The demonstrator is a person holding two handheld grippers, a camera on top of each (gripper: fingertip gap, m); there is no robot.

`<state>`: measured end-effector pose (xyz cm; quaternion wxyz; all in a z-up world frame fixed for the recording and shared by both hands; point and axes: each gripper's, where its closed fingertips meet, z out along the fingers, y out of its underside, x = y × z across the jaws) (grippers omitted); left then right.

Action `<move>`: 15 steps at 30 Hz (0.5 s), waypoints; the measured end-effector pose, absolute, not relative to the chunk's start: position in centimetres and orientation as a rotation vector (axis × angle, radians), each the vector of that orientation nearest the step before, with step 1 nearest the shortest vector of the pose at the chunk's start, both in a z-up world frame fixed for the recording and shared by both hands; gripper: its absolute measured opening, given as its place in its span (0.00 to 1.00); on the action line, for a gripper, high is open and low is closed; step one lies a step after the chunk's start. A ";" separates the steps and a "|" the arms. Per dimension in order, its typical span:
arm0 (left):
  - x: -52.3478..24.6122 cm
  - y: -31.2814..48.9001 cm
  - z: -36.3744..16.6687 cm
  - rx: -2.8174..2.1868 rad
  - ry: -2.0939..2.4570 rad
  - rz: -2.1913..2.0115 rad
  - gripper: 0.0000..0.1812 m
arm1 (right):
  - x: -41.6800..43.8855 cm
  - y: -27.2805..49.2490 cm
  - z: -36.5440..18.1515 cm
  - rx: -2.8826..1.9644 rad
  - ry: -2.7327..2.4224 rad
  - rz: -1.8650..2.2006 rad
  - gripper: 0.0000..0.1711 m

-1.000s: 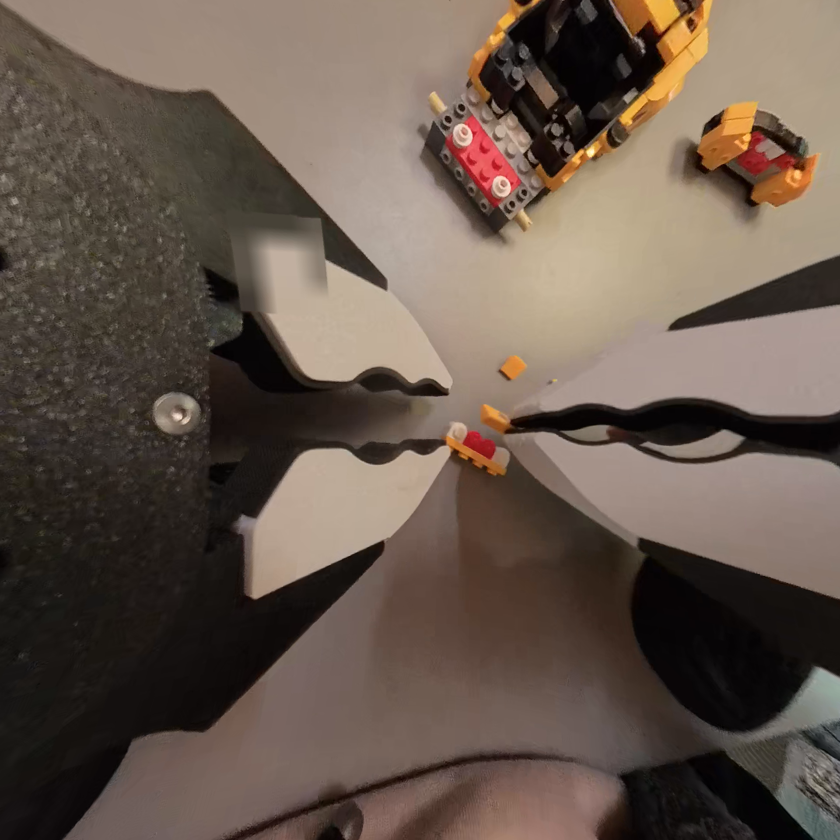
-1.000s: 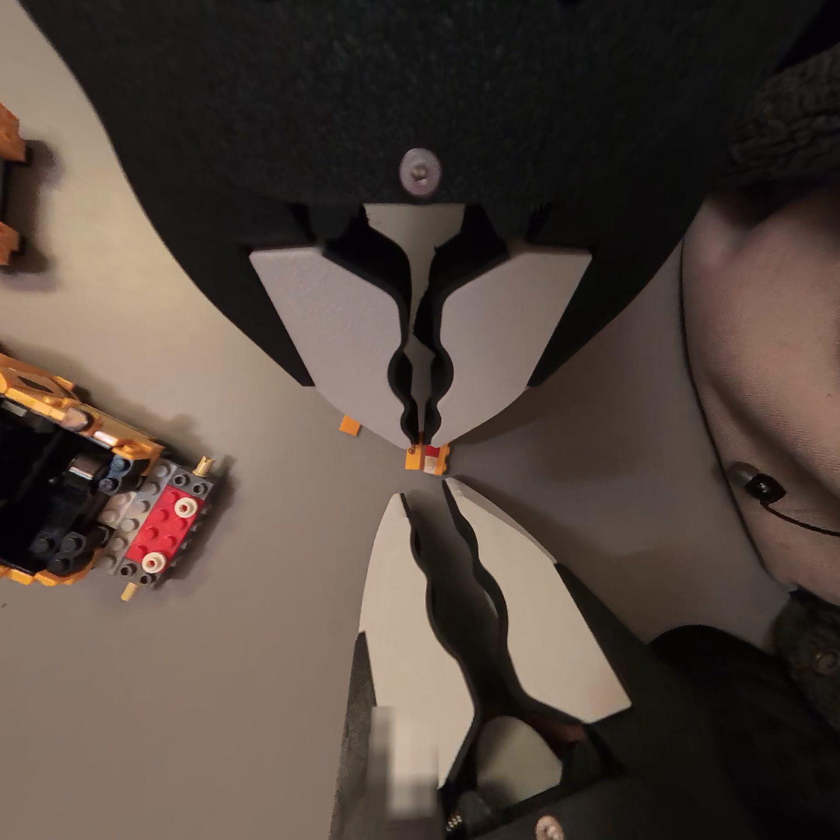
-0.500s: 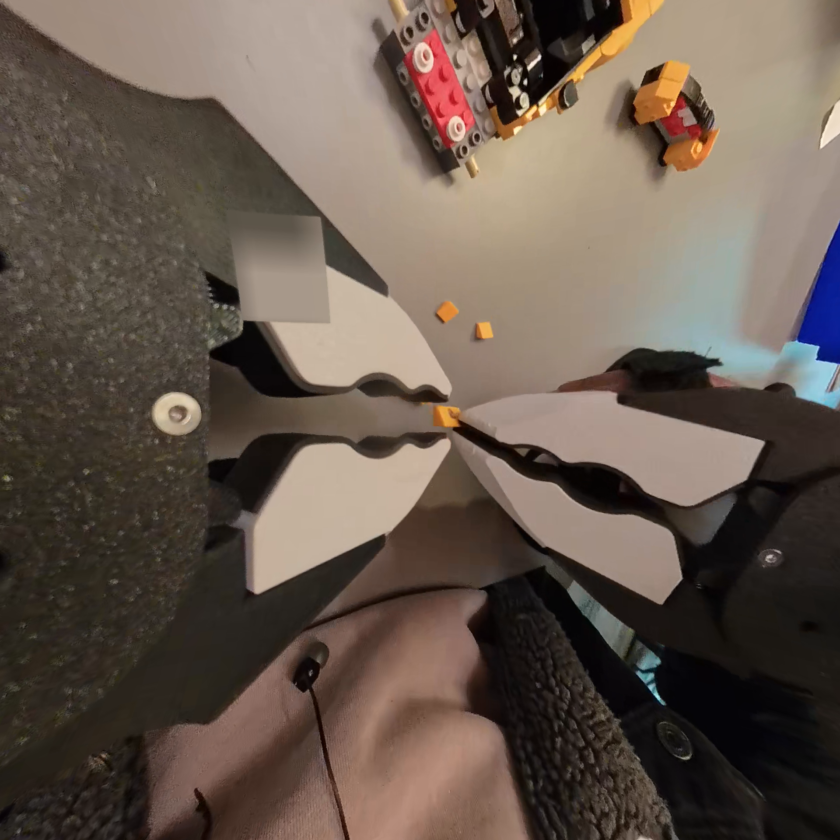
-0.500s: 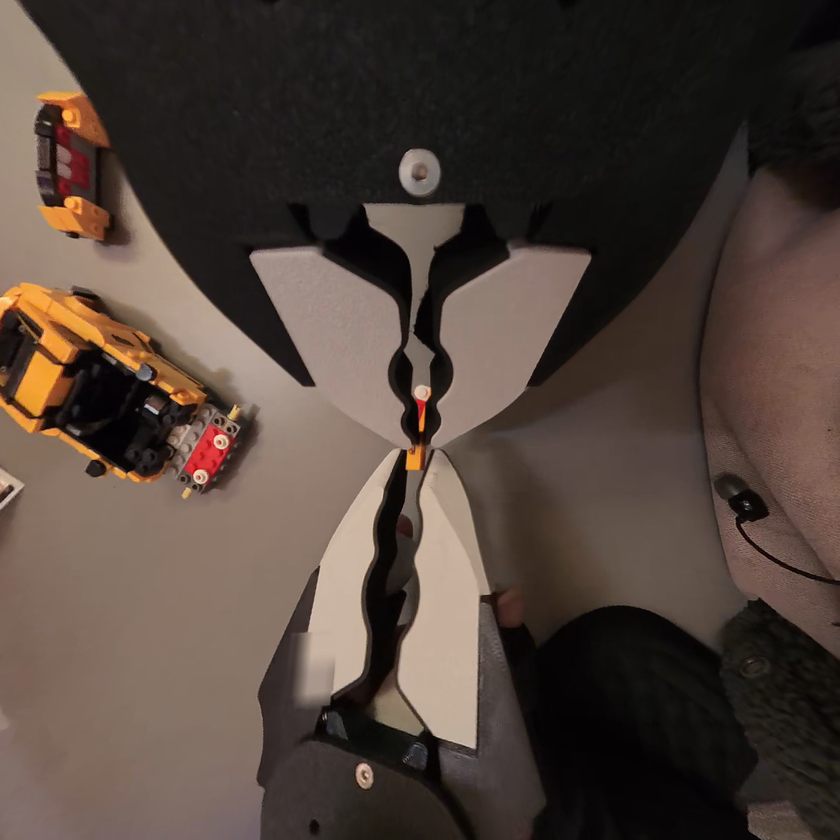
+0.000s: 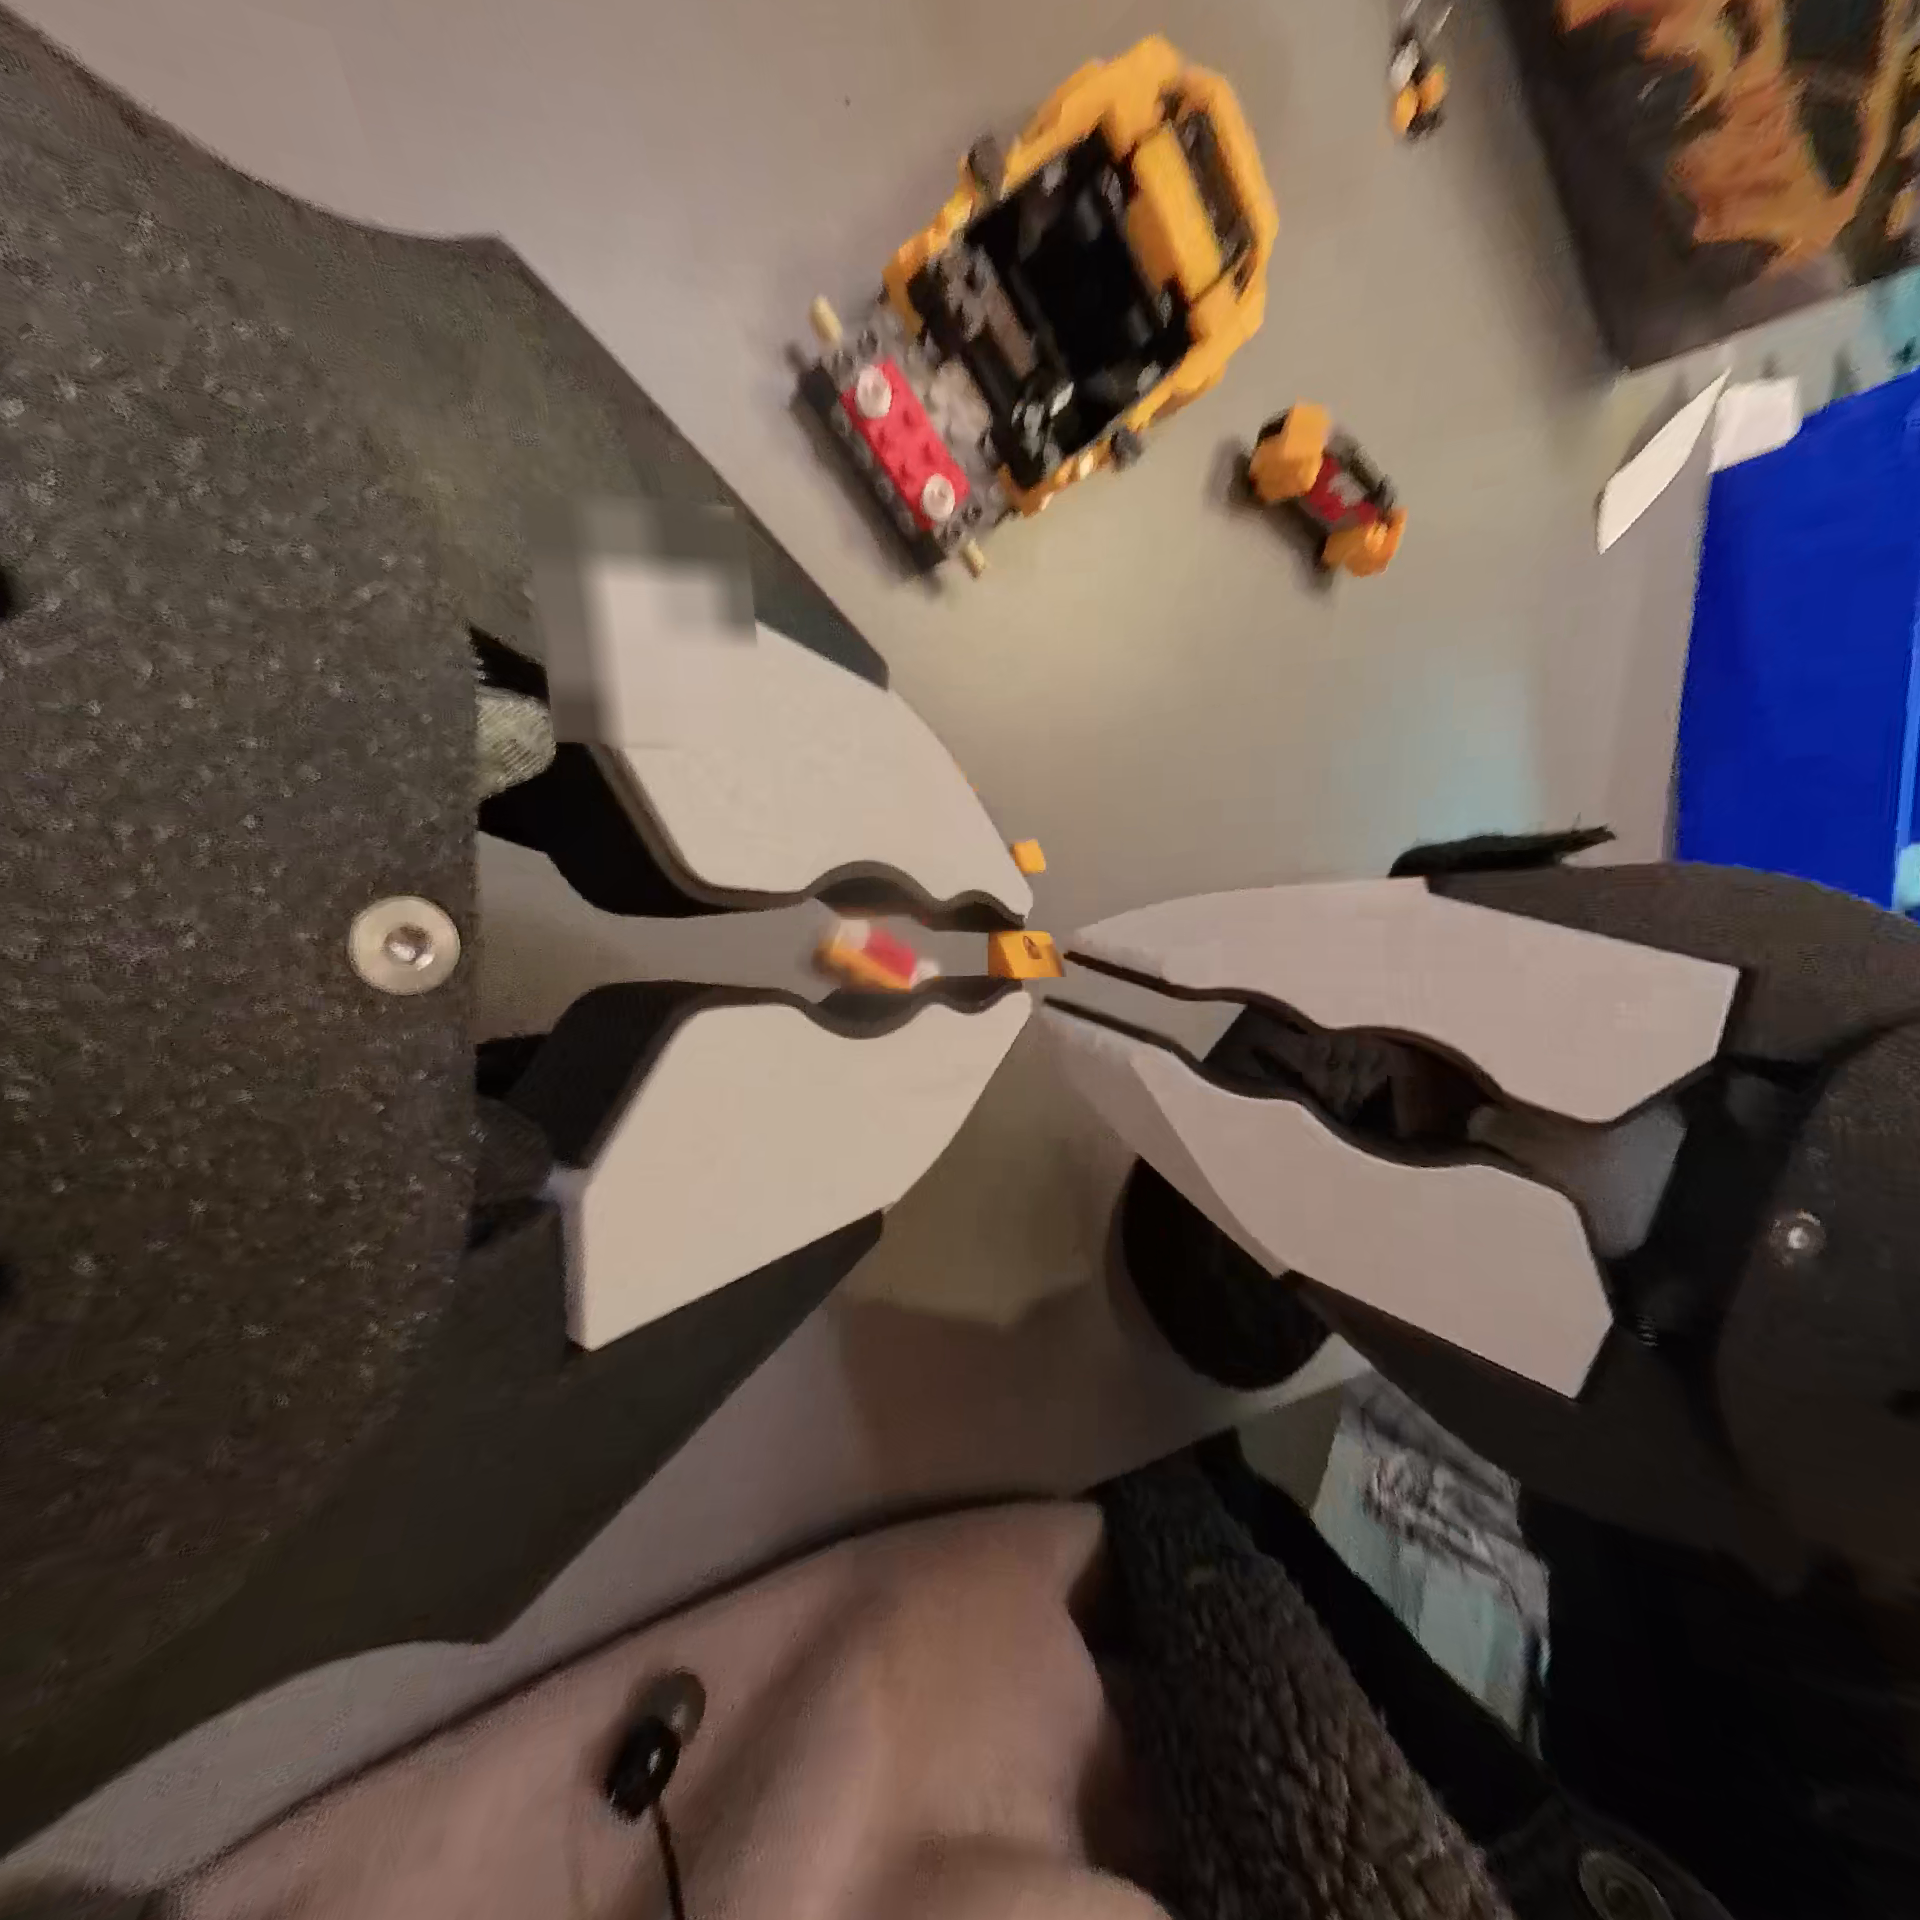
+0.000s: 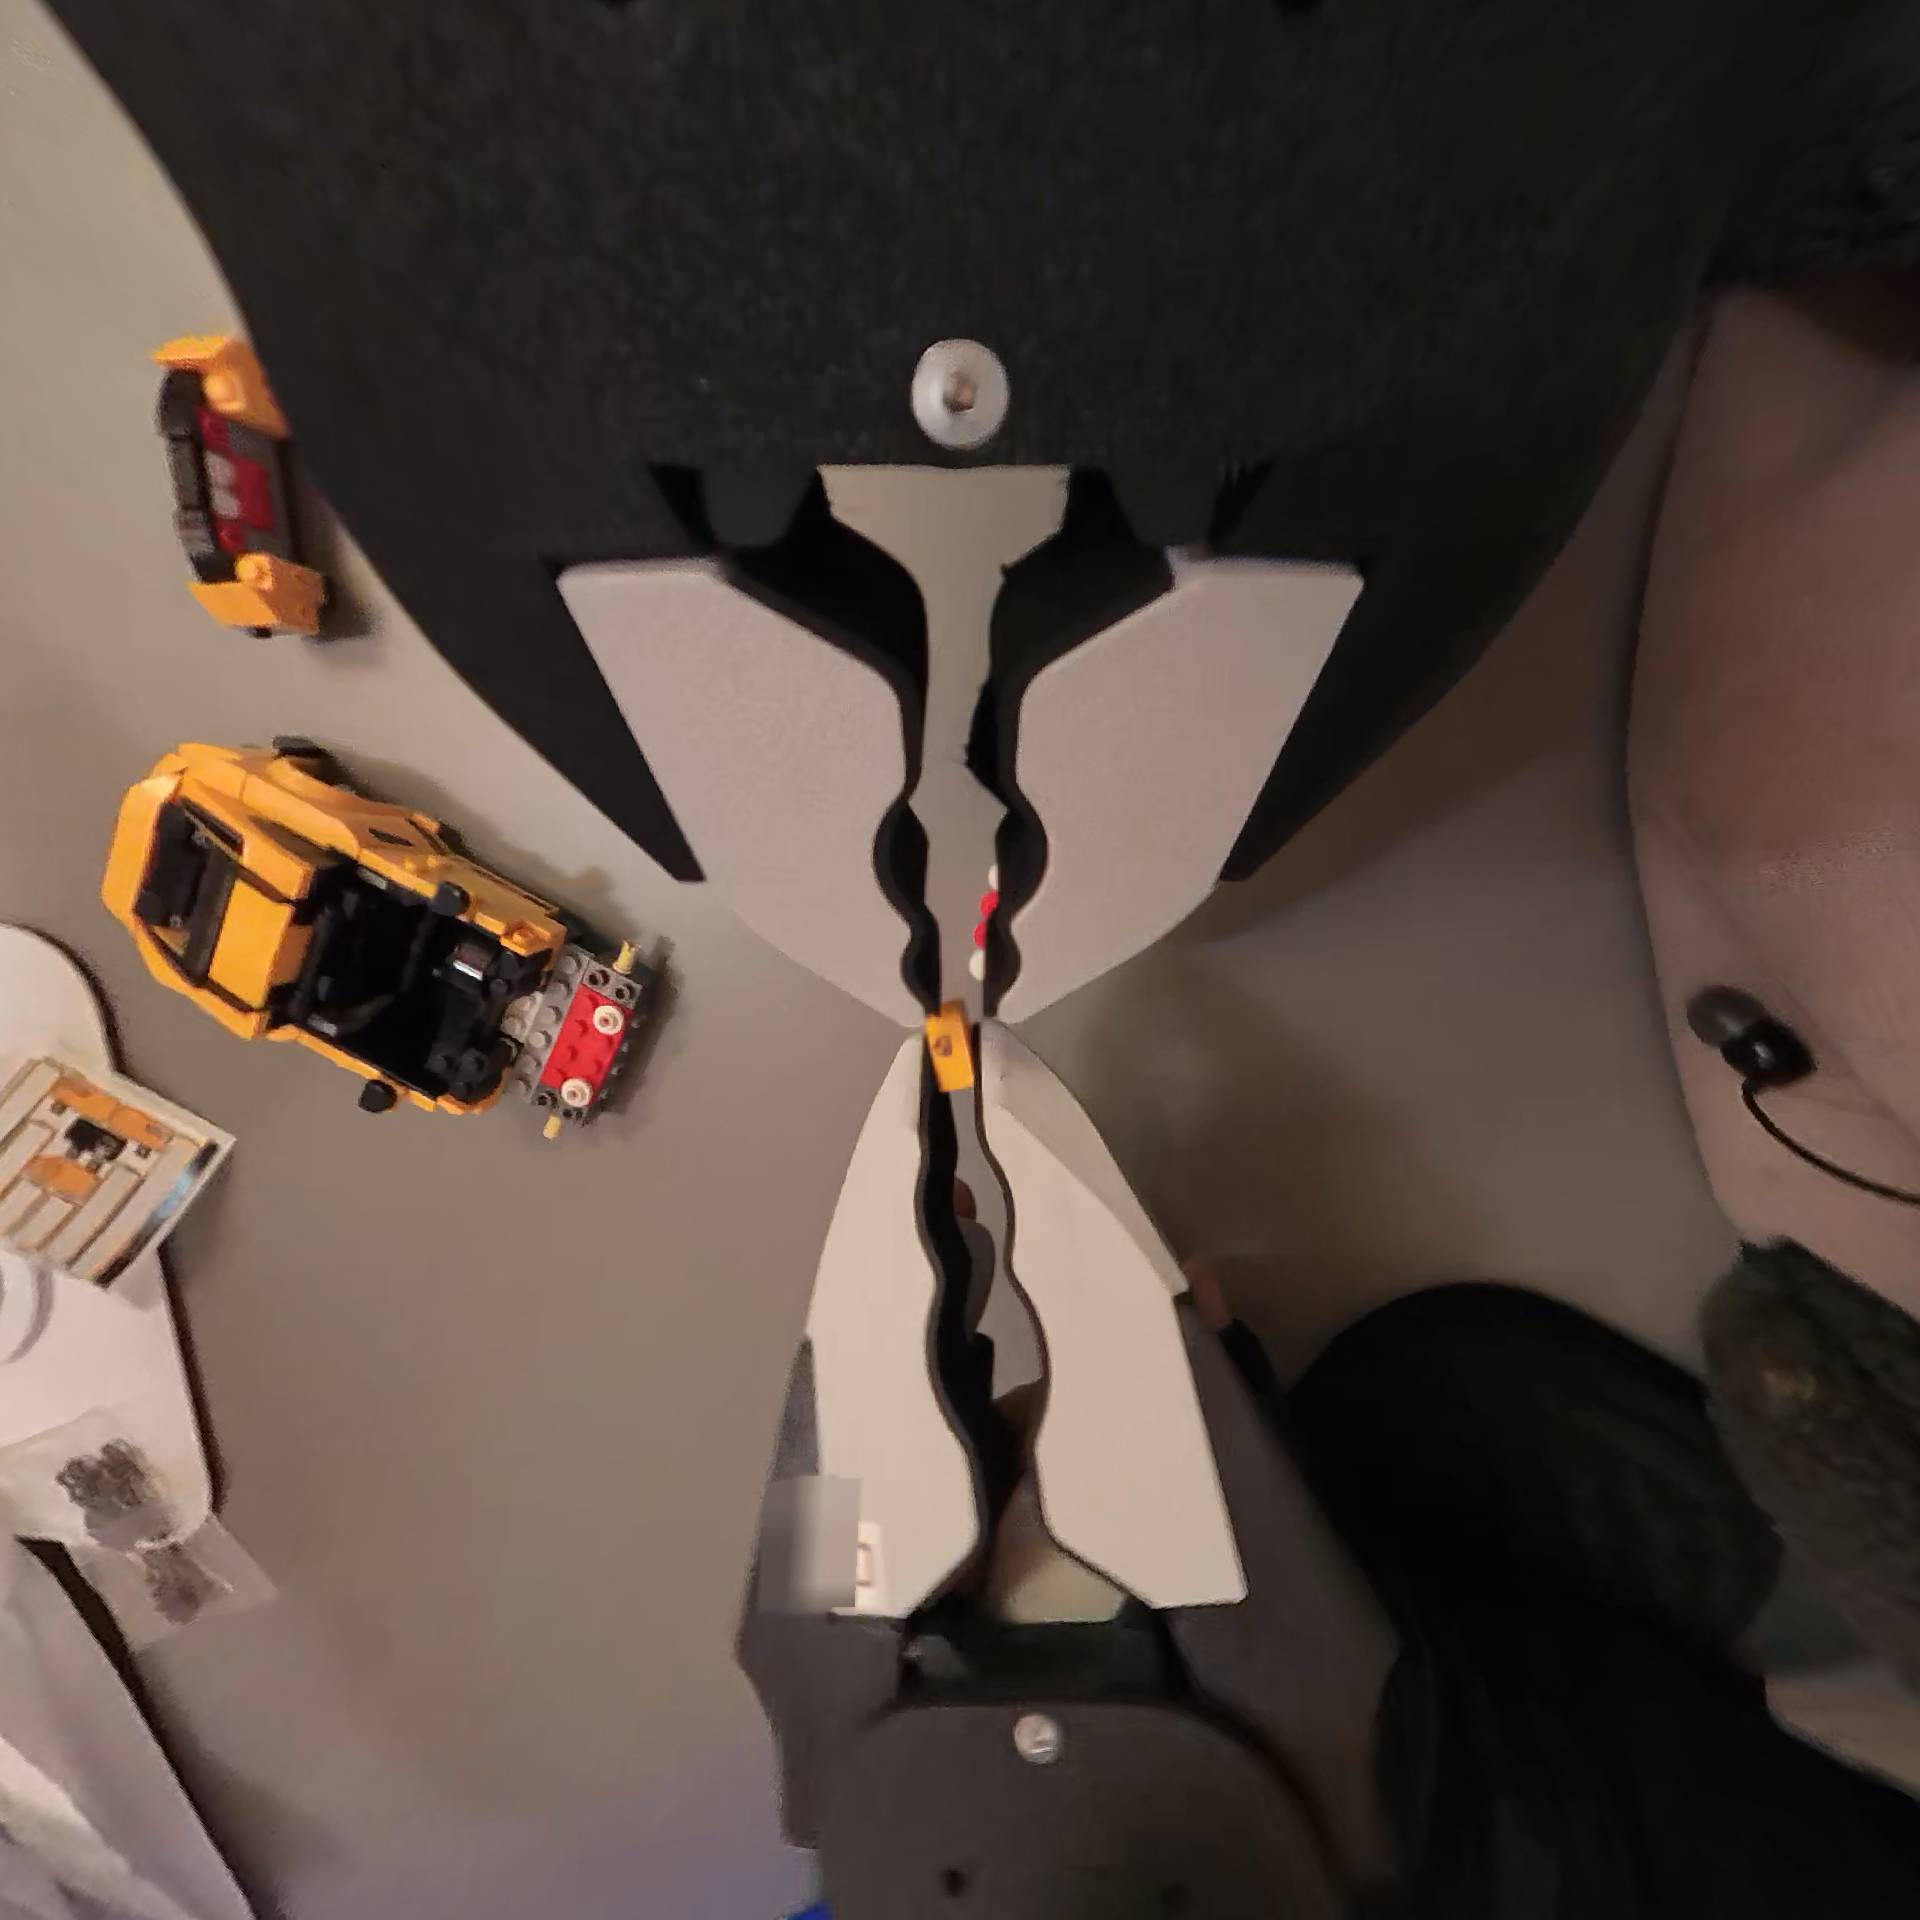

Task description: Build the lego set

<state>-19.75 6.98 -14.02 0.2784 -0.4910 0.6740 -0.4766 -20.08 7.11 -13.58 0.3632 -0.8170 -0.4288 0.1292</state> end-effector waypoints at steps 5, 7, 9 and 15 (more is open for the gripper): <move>-19.4 9.0 -11.8 -1.166 1.663 -1.056 0.04 | -19.7 8.0 -11.2 -2.092 -0.636 0.688 0.09; -19.4 9.6 -11.0 -1.096 1.613 -0.957 0.04 | -19.8 8.4 -10.9 -2.042 -0.445 0.813 0.10; -19.5 10.0 -10.3 -1.029 1.573 -0.858 0.04 | -20.1 8.9 -10.5 -1.962 -0.275 0.915 0.10; -19.6 10.4 -9.3 -0.854 1.521 -0.577 0.04 | -20.5 9.8 -8.8 -1.777 0.120 1.261 0.08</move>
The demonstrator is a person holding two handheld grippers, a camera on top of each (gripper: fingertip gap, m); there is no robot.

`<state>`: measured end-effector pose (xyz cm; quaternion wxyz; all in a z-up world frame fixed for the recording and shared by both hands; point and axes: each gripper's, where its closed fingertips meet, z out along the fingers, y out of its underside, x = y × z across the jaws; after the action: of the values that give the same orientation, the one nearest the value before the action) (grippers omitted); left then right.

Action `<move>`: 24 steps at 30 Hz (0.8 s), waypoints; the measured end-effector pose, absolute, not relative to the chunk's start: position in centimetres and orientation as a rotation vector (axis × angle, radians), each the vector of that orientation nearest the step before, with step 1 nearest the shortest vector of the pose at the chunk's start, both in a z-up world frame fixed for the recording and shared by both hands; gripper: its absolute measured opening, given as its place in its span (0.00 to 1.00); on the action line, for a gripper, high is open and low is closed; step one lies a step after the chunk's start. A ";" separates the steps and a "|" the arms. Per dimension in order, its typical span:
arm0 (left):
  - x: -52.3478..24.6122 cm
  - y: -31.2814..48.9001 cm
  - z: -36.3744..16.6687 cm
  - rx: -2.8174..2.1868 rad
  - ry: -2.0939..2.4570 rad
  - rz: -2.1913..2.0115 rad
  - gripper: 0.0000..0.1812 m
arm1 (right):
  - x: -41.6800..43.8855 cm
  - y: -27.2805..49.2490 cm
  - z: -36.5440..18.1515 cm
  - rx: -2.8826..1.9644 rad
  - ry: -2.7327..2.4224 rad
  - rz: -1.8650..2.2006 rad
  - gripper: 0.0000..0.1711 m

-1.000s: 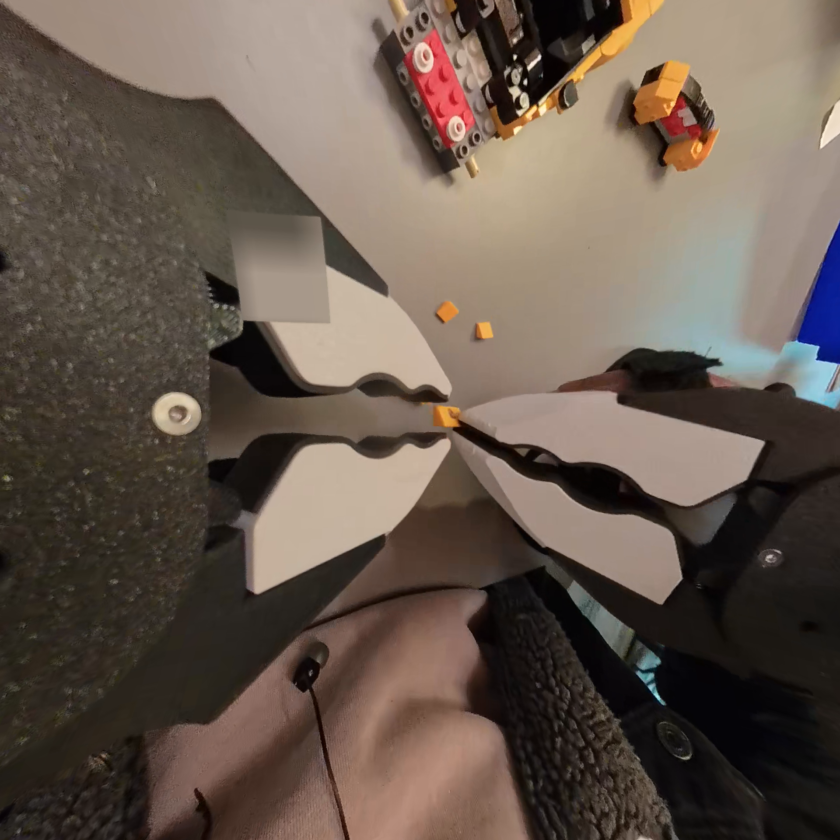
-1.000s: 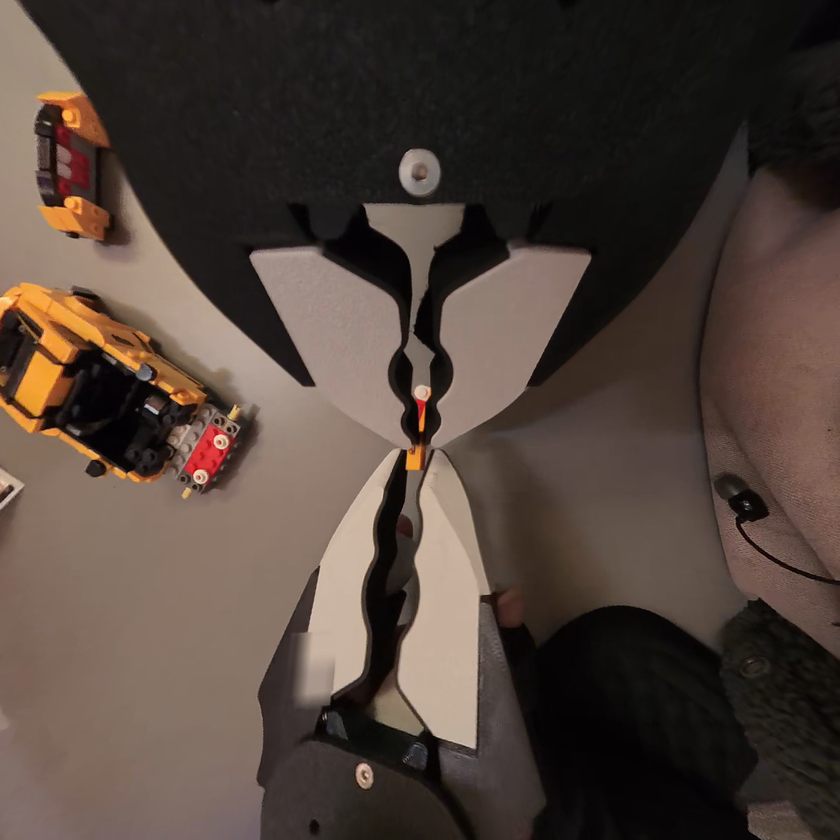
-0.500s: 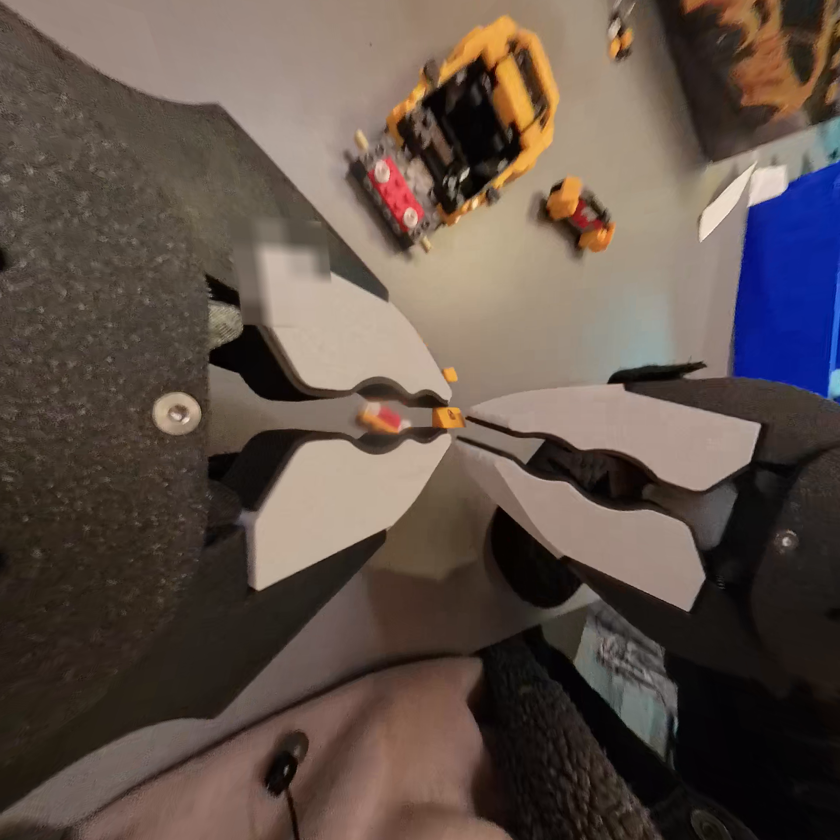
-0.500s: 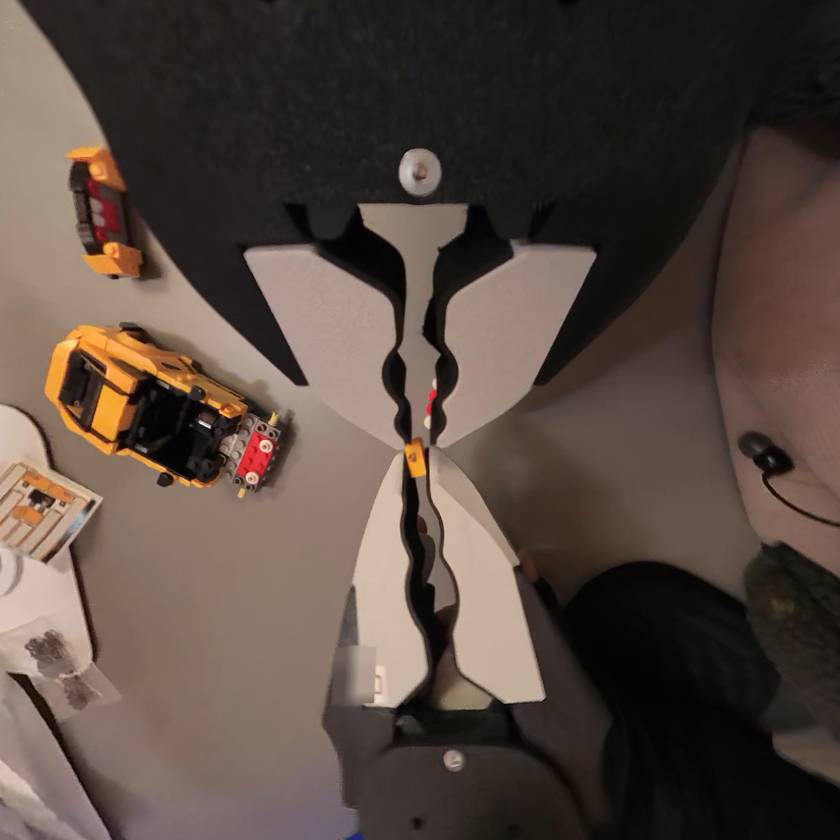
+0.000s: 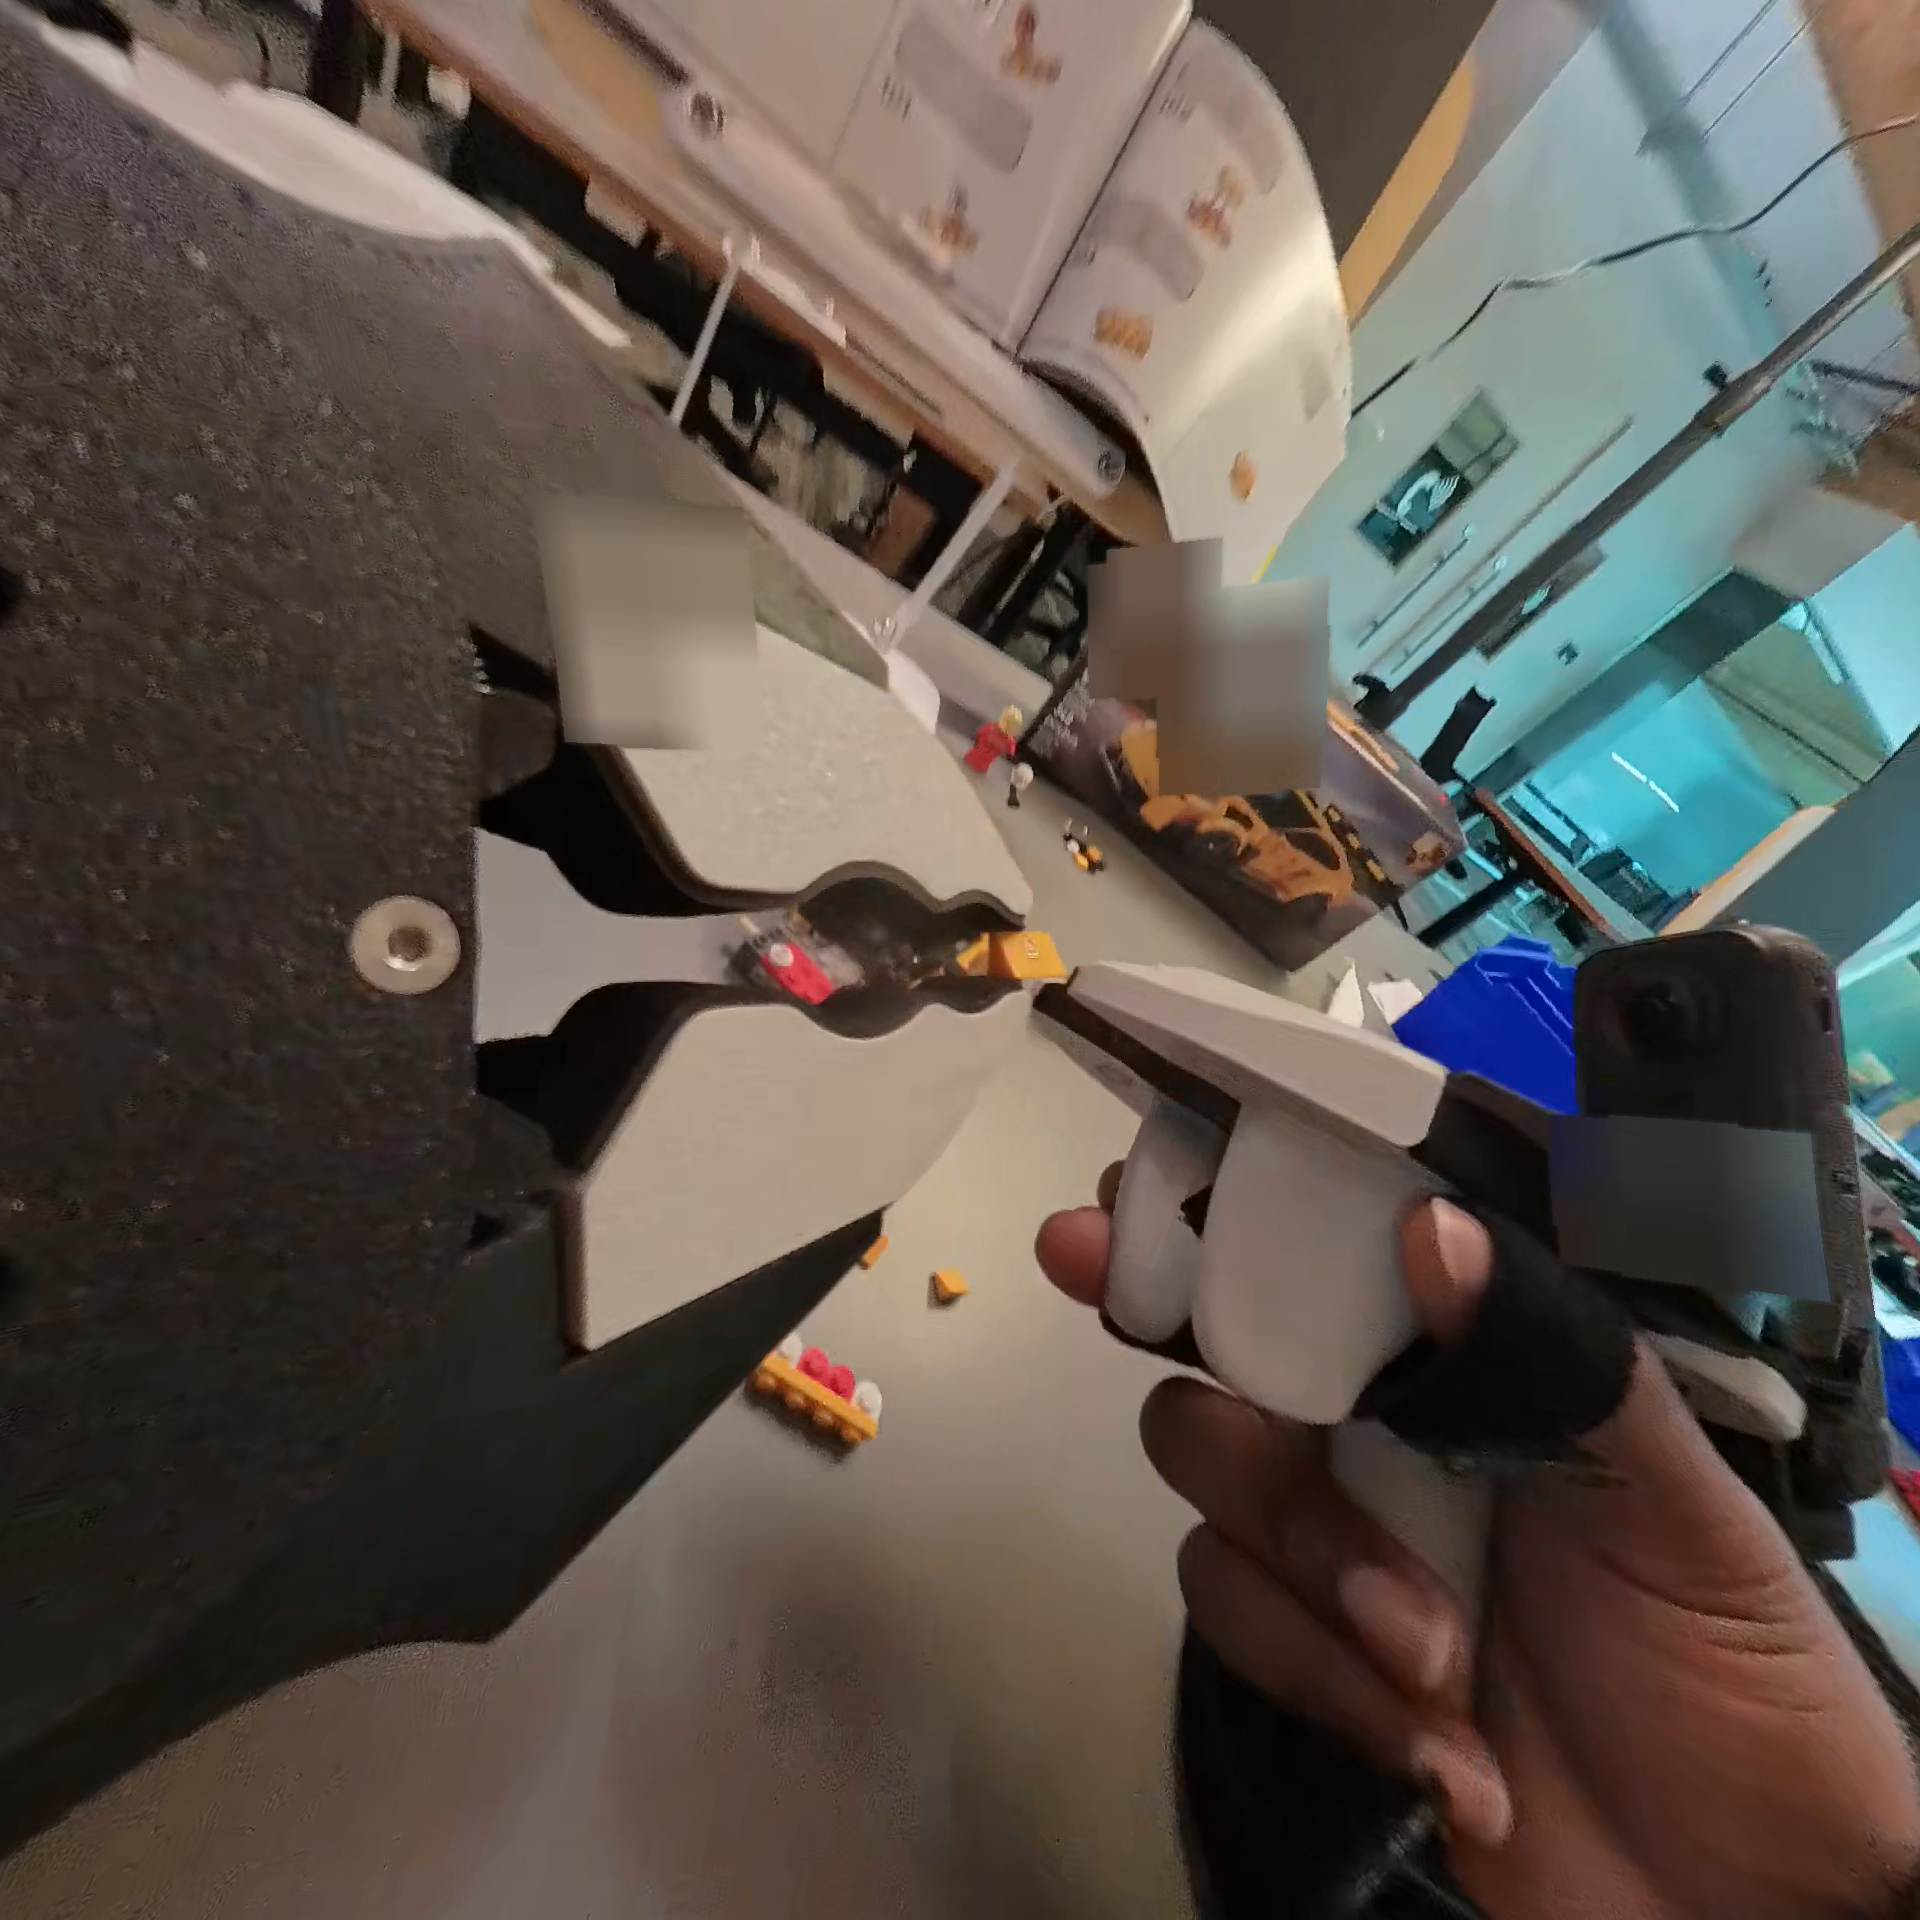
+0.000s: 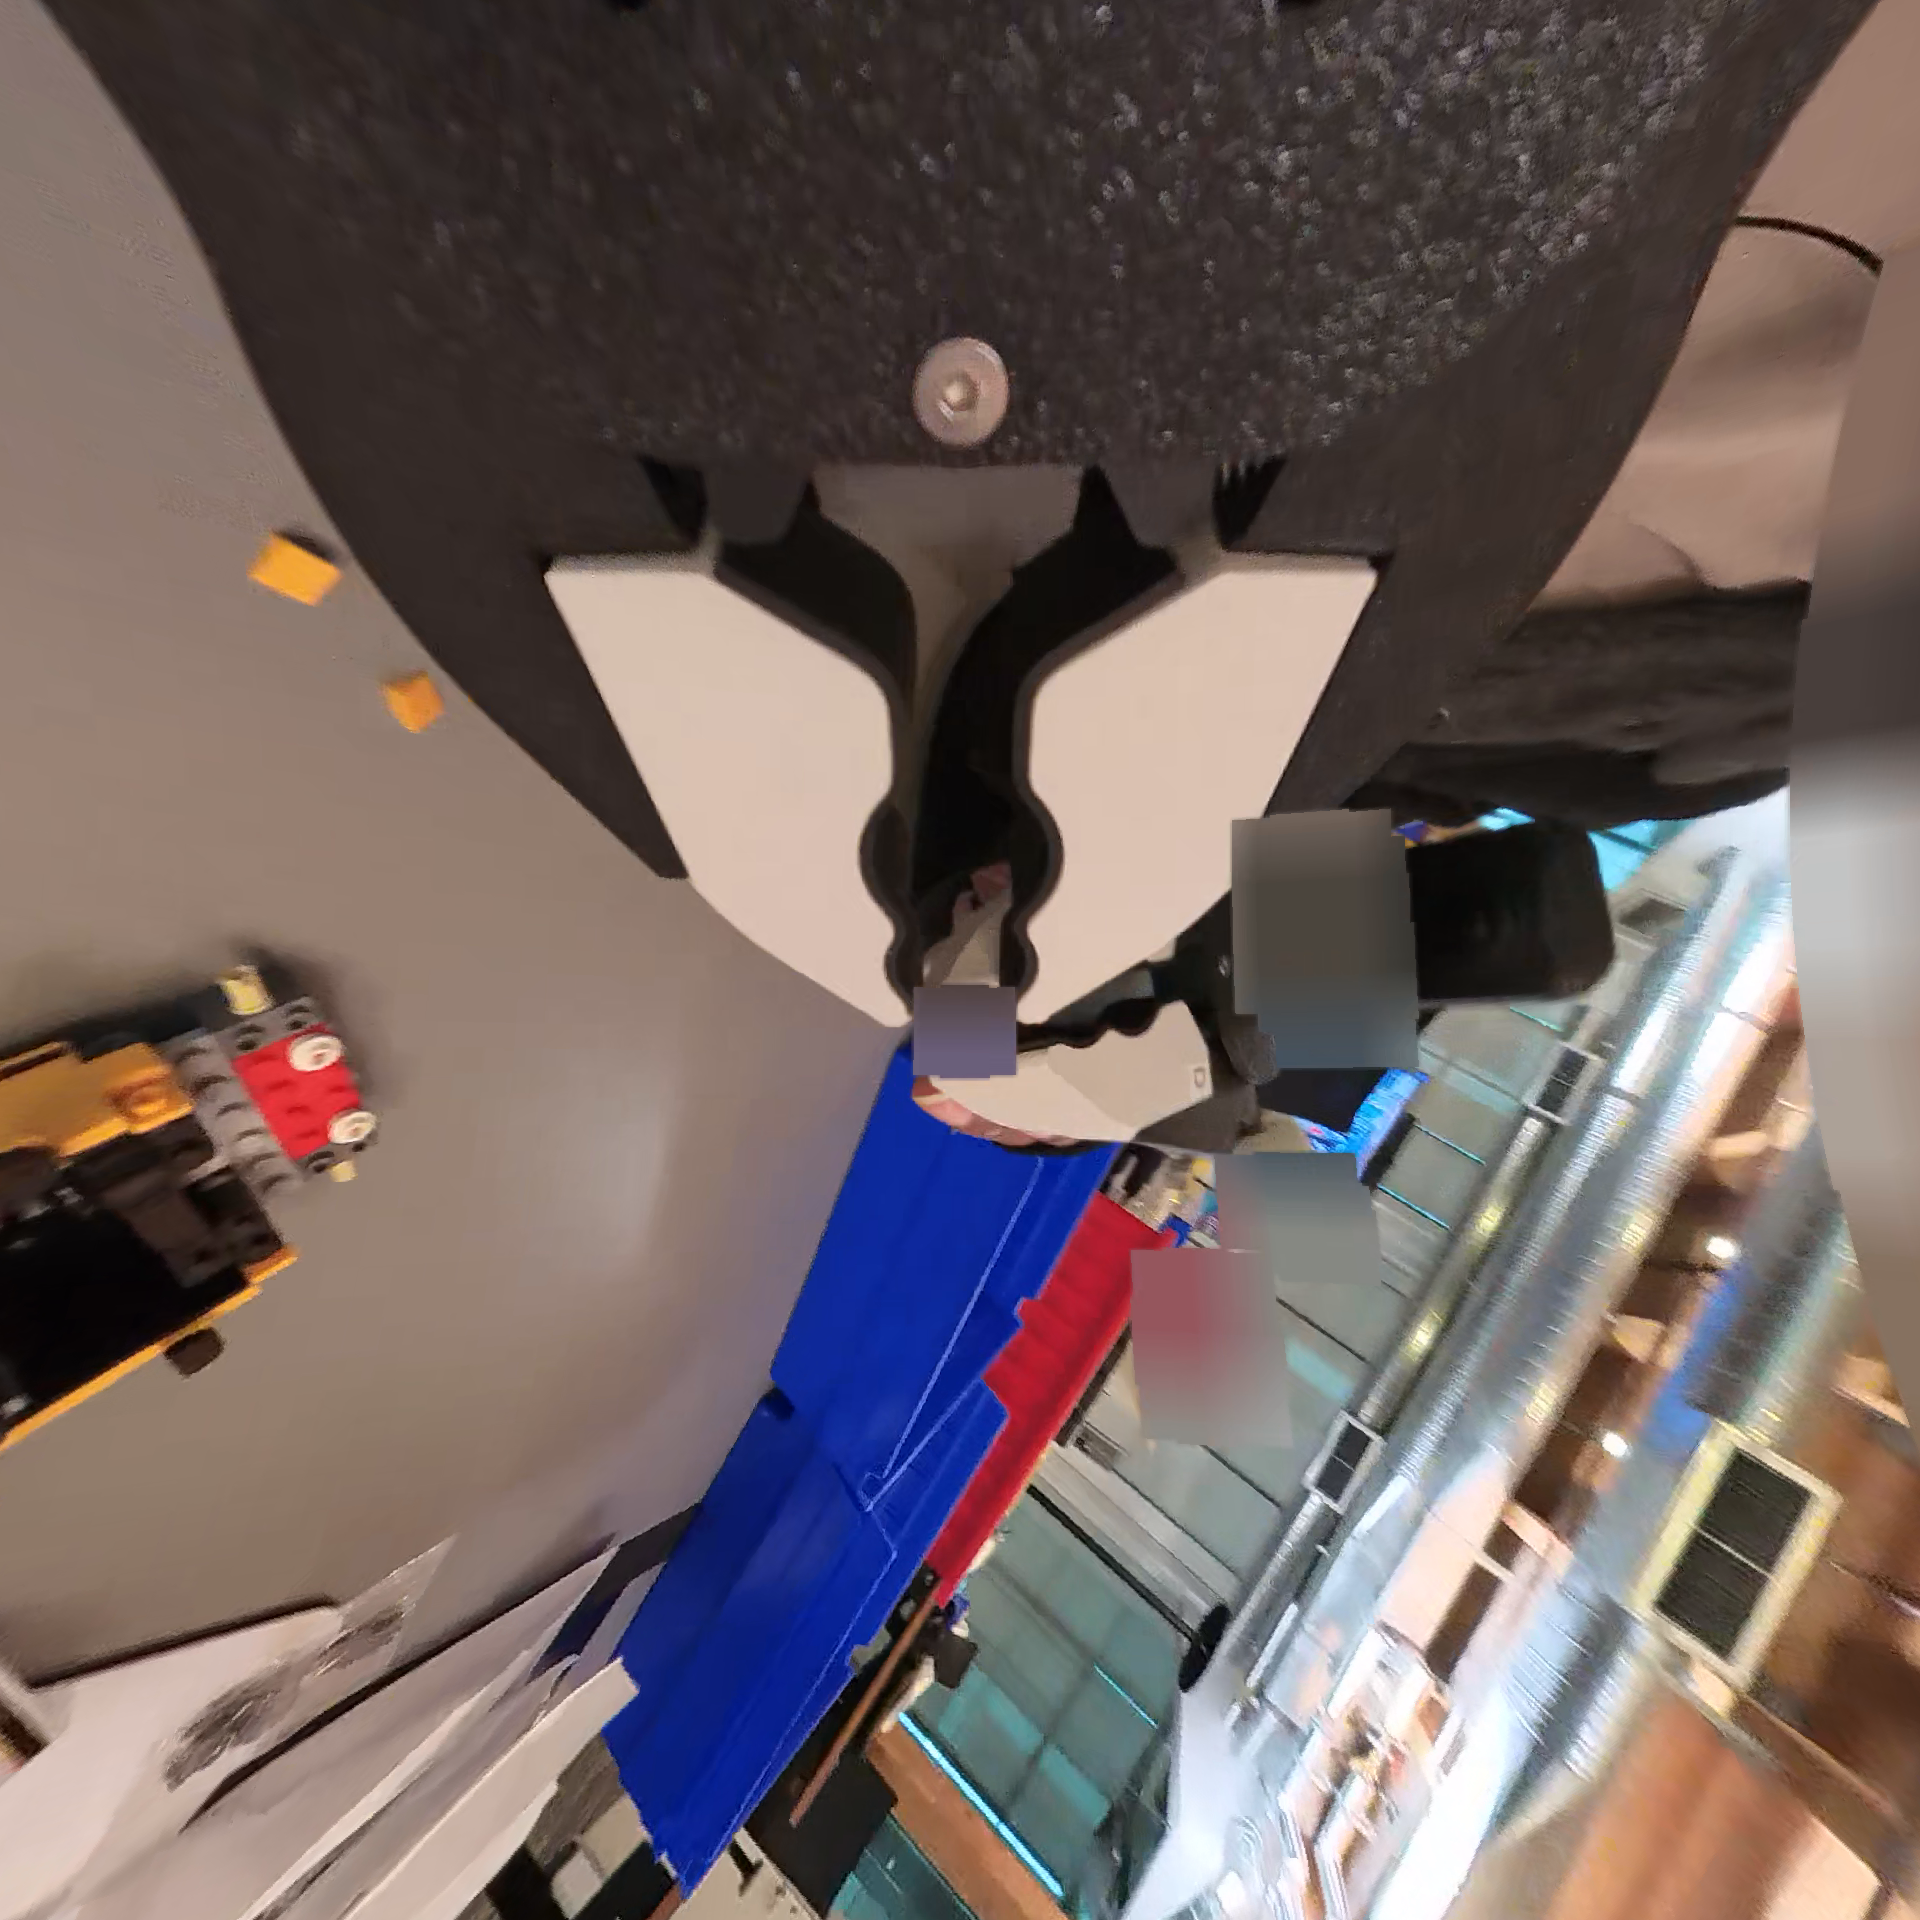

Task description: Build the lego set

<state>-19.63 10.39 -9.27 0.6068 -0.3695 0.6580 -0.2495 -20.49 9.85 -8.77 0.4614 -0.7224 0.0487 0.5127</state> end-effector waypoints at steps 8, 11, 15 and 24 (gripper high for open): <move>-19.6 10.5 -9.1 -0.706 1.498 -0.338 0.04 | -20.9 10.2 -8.8 -1.741 0.207 1.345 0.06; -19.7 10.1 -8.8 -0.645 1.484 -0.297 0.04 | -20.9 10.1 -8.2 -1.687 0.203 1.404 0.04; -19.7 9.9 -8.9 -0.600 1.482 -0.266 0.04 | -21.0 9.8 -8.1 -1.656 0.175 1.441 0.04; -19.2 8.6 -10.8 -0.842 1.603 -0.808 0.11 | -19.9 8.7 -8.8 -1.777 -0.408 0.979 0.03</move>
<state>-19.17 8.58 -10.78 0.5474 -0.3554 0.6766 -0.3410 -19.93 8.70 -8.83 0.5106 -0.7383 -0.1696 0.4068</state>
